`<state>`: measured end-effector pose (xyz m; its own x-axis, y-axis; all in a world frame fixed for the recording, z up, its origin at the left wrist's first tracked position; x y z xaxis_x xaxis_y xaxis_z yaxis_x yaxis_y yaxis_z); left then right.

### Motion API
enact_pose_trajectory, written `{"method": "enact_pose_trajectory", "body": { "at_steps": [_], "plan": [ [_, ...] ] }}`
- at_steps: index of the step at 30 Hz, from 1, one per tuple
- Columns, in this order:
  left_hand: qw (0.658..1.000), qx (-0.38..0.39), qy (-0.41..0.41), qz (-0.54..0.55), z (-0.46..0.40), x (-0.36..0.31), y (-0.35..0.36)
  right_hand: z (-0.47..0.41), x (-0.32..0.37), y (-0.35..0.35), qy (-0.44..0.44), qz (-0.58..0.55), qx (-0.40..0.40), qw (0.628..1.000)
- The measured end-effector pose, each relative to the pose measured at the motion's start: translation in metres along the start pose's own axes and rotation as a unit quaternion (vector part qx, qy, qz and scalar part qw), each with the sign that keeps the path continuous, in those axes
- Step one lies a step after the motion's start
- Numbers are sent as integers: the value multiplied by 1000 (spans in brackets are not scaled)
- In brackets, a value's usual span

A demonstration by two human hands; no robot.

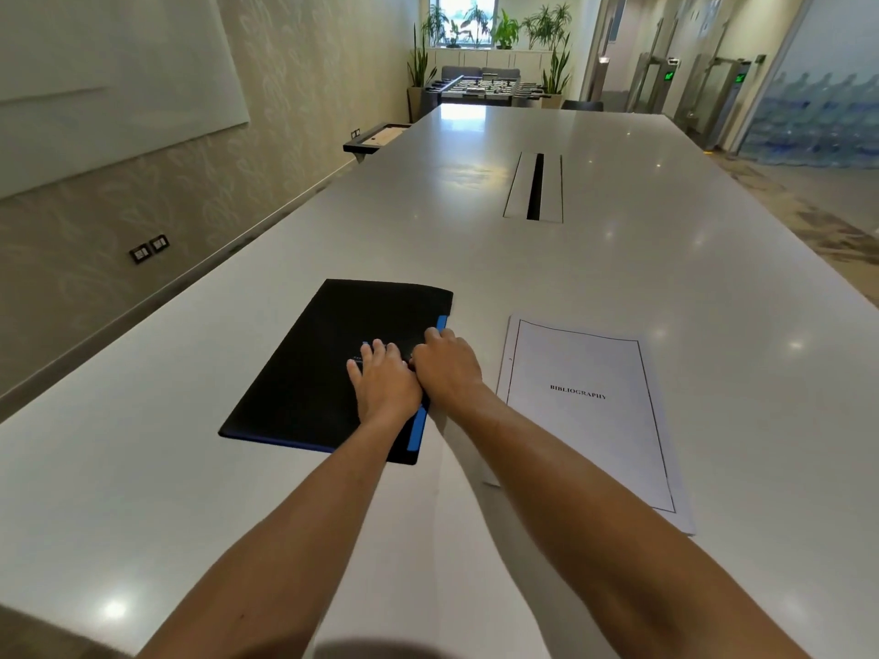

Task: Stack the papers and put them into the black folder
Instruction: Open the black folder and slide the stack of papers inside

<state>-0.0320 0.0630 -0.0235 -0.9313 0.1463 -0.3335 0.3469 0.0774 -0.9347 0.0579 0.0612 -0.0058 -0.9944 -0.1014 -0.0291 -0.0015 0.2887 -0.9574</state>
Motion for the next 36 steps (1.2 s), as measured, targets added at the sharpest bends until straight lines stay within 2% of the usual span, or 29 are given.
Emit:
{"method": "enact_pose_trajectory", "body": {
  "at_steps": [6, 10, 16, 22, 26, 29, 32, 36],
  "plan": [
    [999, -6, 14, -36, 1, -3, 9, 2, -6, 2, -62, 47, -2, 997],
    [999, -13, 16, -42, 3, -3, 11, 4, -5, 2, -65, 26, -10, 997],
    [1000, -14, -1, -15, 3, -7, 11, 0, -14, -6, 38, -111, -40, 992],
    [1000, -8, 4, -4, 1, -10, 12, 3, -30, -3, 163, -256, -36, 952],
    [998, 9, 46, -38, 2, -17, 8, 6, -36, -4, 221, -353, -55, 907],
    [993, 51, 76, -77, -3, -26, 3, 13, -39, -5, 272, -397, -73, 873],
    [981, 90, 113, -126, -7, -32, 0, 18, -41, -7, 288, -419, -80, 858],
    [967, 85, 161, -179, -10, -40, -6, 20, -45, -11, 296, -438, -87, 844]
  ]
}}
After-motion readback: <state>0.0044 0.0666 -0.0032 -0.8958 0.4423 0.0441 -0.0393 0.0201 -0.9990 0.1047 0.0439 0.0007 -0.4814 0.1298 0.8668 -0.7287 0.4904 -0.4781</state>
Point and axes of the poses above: each hand's wrist, its own z-axis away from the middle knuckle, its own y-axis out of the palm, x = y × z, the point moved 2 cm from there along -z, towards the middle knuckle, and after that the axes turned 5 degrees about y, right-handed, at the moved point
